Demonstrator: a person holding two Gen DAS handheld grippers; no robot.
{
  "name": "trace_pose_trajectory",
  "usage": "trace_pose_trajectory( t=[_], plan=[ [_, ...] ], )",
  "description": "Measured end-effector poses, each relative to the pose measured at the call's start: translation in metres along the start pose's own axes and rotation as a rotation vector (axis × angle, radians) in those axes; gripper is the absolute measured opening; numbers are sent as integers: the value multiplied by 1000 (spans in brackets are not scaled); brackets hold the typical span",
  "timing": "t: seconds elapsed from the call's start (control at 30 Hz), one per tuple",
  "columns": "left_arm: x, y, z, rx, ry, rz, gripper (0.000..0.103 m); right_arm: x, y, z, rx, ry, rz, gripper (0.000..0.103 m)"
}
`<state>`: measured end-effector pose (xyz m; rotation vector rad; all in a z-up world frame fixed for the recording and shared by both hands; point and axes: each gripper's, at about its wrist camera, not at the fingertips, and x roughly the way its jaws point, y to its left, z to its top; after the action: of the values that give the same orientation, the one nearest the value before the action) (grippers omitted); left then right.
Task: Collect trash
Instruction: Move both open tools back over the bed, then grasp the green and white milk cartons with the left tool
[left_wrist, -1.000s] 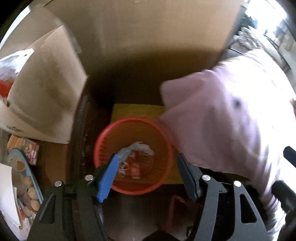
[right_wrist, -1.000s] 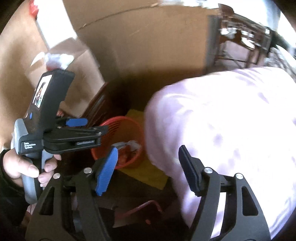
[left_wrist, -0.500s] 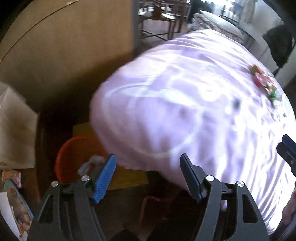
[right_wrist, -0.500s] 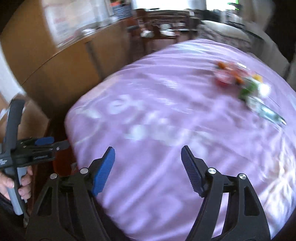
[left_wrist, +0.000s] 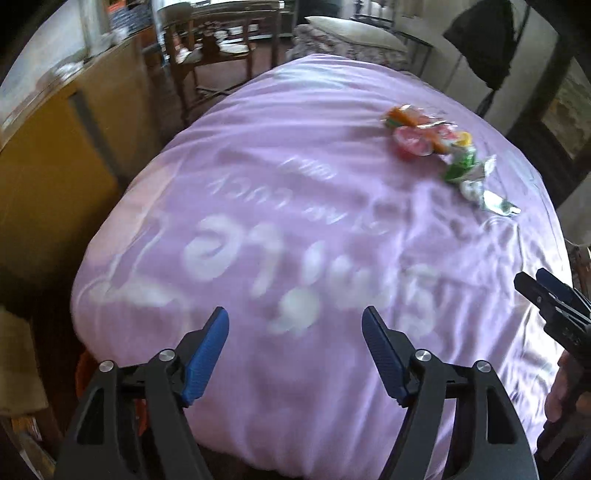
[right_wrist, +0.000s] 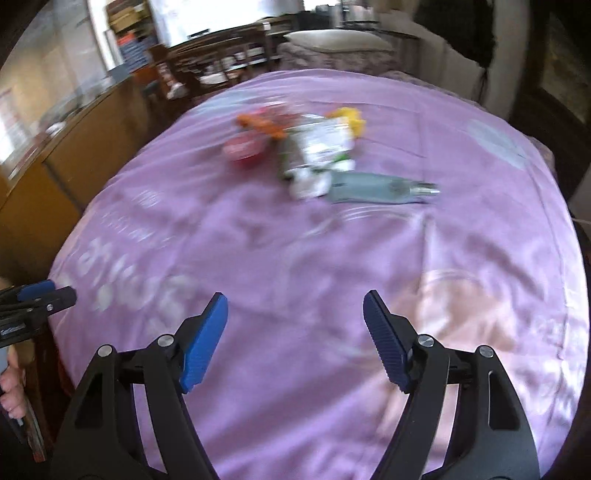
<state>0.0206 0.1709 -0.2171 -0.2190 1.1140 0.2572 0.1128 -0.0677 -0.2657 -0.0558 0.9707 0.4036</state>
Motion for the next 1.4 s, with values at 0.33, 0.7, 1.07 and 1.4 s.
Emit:
trace_pose_trajectory(
  t=[0.33, 0.7, 1.07, 1.4],
  plan=[
    [30, -69, 50, 86, 0, -51, 74, 21, -74, 39, 76, 9, -93, 74],
    [59, -101, 82, 113, 7, -92, 74, 46, -97, 63, 104, 37, -104, 74],
    [80, -102, 91, 103, 38, -100, 74, 63, -71, 90, 45, 35, -75, 74],
    [88, -139, 108, 170, 47, -175, 74, 65, -86, 77, 83, 51, -75, 74]
  ],
)
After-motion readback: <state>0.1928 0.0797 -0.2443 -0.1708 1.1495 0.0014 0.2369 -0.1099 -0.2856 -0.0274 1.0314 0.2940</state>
